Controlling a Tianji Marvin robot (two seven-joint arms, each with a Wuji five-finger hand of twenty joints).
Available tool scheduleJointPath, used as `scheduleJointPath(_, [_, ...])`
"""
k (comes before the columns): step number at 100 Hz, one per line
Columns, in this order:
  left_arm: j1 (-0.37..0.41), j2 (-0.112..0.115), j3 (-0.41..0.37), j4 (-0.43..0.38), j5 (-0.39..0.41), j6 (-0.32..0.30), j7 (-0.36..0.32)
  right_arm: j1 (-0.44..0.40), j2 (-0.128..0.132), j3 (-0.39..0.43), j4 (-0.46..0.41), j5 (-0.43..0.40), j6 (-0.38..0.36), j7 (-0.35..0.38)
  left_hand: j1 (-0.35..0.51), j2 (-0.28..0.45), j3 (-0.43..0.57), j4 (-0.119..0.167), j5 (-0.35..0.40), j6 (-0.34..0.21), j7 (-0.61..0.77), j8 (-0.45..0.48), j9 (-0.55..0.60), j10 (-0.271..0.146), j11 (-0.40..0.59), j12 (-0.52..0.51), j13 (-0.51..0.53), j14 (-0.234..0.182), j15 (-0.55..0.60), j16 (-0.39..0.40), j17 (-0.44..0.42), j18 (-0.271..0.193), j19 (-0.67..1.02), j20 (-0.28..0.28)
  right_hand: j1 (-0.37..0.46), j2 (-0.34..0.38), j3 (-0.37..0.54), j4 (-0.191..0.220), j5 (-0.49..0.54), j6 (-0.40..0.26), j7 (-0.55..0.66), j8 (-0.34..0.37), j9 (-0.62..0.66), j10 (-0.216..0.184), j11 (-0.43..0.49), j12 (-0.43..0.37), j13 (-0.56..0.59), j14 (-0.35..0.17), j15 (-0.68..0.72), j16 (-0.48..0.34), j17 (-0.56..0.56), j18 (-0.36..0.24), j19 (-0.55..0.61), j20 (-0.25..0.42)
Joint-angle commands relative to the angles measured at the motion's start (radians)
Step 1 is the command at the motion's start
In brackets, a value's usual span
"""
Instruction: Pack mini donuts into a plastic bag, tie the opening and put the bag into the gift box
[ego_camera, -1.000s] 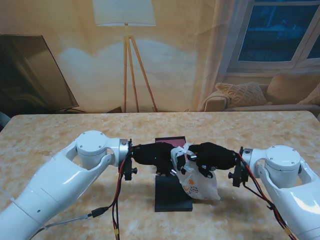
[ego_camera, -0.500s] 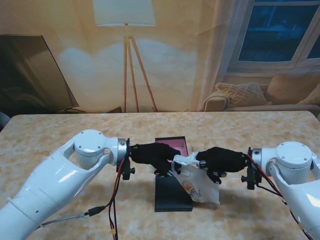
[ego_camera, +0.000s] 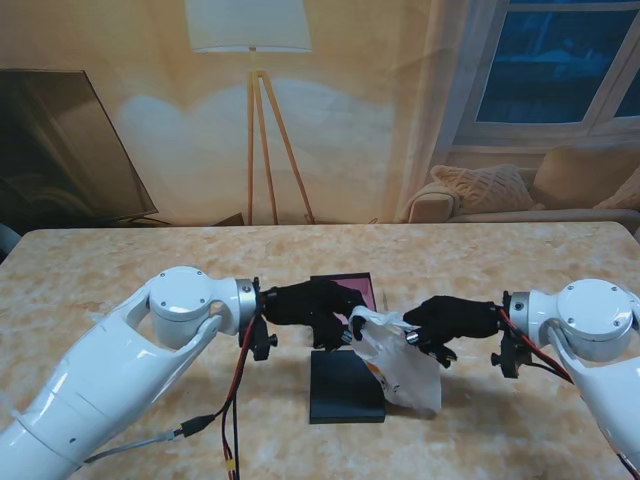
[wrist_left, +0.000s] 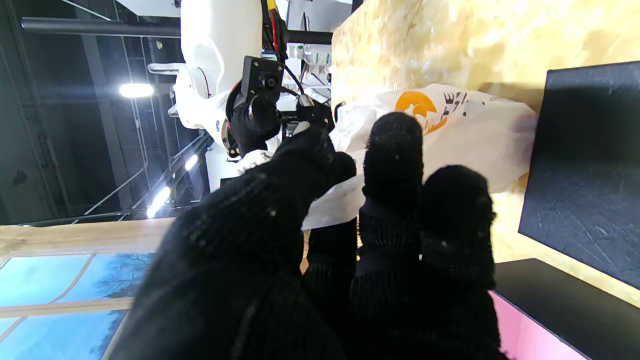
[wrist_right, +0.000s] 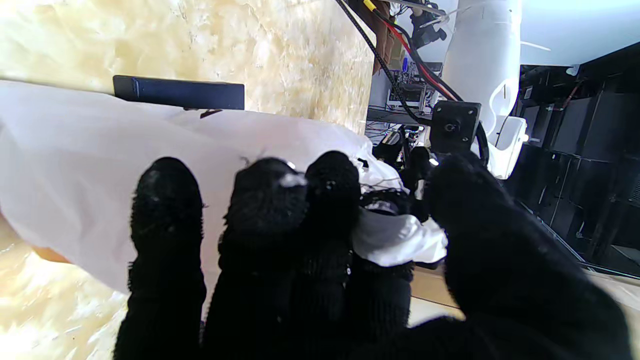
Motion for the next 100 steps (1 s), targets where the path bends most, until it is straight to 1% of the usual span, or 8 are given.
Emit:
scheduleJointPath(1, [0.005, 0.005, -0.008, -0.002, 0.011, 0.008, -0.011, -0.01, 0.008, 0.004, 0.007, 0.012, 0.013, 0.02, 0.005, -0.026, 0.004, 0.014, -0.027, -0.068, 0.155, 0.055, 0.086, 0.098, 0.02, -0.009, 0.044, 0.017, -0.022, -0.033, 0.05, -0.019, -0.023, -0.04, -0.03, -0.019, 0.006, 0.018, 0.162, -0.022, 0.227, 0.005, -0.013, -0.01, -0.003, 0.014, 0.009, -0.006, 0.001, -0.015, -0.004, 0.001, -0.001, 0.016])
scheduleJointPath(19, [0.023, 0.003, -0.017, -0.022, 0.039, 0.026, 0.032, -0.018, 0.01, 0.018, 0.006, 0.0, -0.02, 0.018, -0.028, -0.05, 0.032, 0.007, -0.031, -0.03, 0.234, 0.165, 0.122, 0.114, 0.042, -0.061, 0.107, 0.014, -0.057, -0.101, 0.135, -0.028, -0.04, -0.132, -0.037, -0.035, 0.019, 0.017, 0.19, -0.026, 0.252, 0.008, 0.003, -0.024, 0.006, 0.017, 0.021, -0.012, 0.005, -0.01, 0.002, -0.005, -0.004, 0.021])
scheduleJointPath(37, [0.041, 0.0, -0.026, -0.04, 0.087, 0.03, 0.086, -0.042, 0.014, 0.041, -0.015, -0.066, -0.076, -0.012, -0.08, -0.036, 0.079, 0.003, 0.019, 0.031, 0.304, 0.255, 0.023, 0.141, 0.105, -0.139, 0.049, 0.062, -0.111, -0.12, 0.088, 0.008, -0.101, -0.148, -0.054, -0.04, 0.034, 0.015, 0.233, -0.032, 0.303, 0.018, 0.014, -0.032, 0.011, 0.016, 0.031, -0.02, 0.005, -0.01, 0.008, -0.002, -0.006, 0.022])
scheduleJointPath(56, [0.04, 0.01, -0.021, -0.037, 0.124, 0.002, 0.074, -0.063, 0.014, 0.058, -0.031, -0.128, -0.1, -0.049, -0.103, -0.017, 0.004, 0.006, 0.019, 0.024, 0.277, 0.226, -0.219, 0.149, 0.117, -0.351, -0.25, 0.133, -0.151, 0.029, -0.275, 0.102, -0.207, 0.13, -0.052, -0.027, 0.034, 0.013, 0.243, -0.032, 0.32, 0.017, 0.017, -0.029, 0.015, 0.016, 0.036, -0.015, 0.011, -0.008, 0.01, 0.001, -0.006, 0.023])
scheduleJointPath(63, [0.042, 0.014, -0.018, -0.041, 0.155, -0.02, 0.083, -0.069, 0.013, 0.065, -0.033, -0.144, -0.108, -0.063, -0.109, -0.011, -0.005, 0.006, 0.015, 0.017, 0.271, 0.22, -0.239, 0.154, 0.103, -0.351, -0.288, 0.13, -0.138, 0.046, -0.325, 0.109, -0.218, 0.14, -0.046, -0.025, 0.032, 0.014, 0.248, -0.03, 0.325, 0.017, 0.018, -0.031, 0.015, 0.016, 0.035, -0.014, 0.012, -0.008, 0.011, 0.002, -0.006, 0.024])
scheduleJointPath(81, [0.068, 0.02, -0.028, -0.061, 0.242, -0.071, 0.129, -0.084, 0.009, 0.08, -0.036, -0.165, -0.118, -0.092, -0.088, 0.025, -0.077, 0.02, 0.001, -0.014, 0.142, 0.086, -0.307, 0.163, 0.028, -0.376, -0.386, 0.133, -0.133, 0.083, -0.429, 0.123, -0.271, 0.161, -0.037, -0.023, 0.029, 0.015, 0.253, -0.029, 0.331, 0.016, 0.018, -0.027, 0.016, 0.016, 0.035, -0.014, 0.012, -0.008, 0.009, 0.005, -0.007, 0.024])
scheduleJointPath(92, [0.089, 0.016, -0.032, -0.076, 0.288, -0.095, 0.178, -0.087, 0.007, 0.081, -0.038, -0.174, -0.118, -0.104, -0.057, 0.07, -0.097, 0.026, 0.022, -0.038, -0.035, -0.085, -0.34, 0.163, -0.02, -0.412, -0.432, 0.135, -0.145, 0.1, -0.469, 0.125, -0.301, 0.172, -0.03, -0.014, 0.026, 0.015, 0.253, -0.028, 0.335, 0.016, 0.019, -0.025, 0.019, 0.017, 0.034, -0.01, 0.015, -0.007, 0.008, 0.008, -0.007, 0.024])
scheduleJointPath(100, [0.098, 0.013, -0.029, -0.084, 0.31, -0.107, 0.208, -0.09, 0.005, 0.081, -0.042, -0.174, -0.113, -0.113, 0.018, 0.15, -0.11, 0.037, 0.048, 0.004, -0.227, -0.268, -0.359, 0.164, -0.033, -0.422, -0.435, 0.131, -0.139, 0.117, -0.481, 0.124, -0.317, 0.18, -0.026, -0.012, 0.022, 0.015, 0.254, -0.029, 0.336, 0.017, 0.02, -0.025, 0.021, 0.017, 0.036, -0.009, 0.02, -0.006, 0.009, 0.01, -0.005, 0.025])
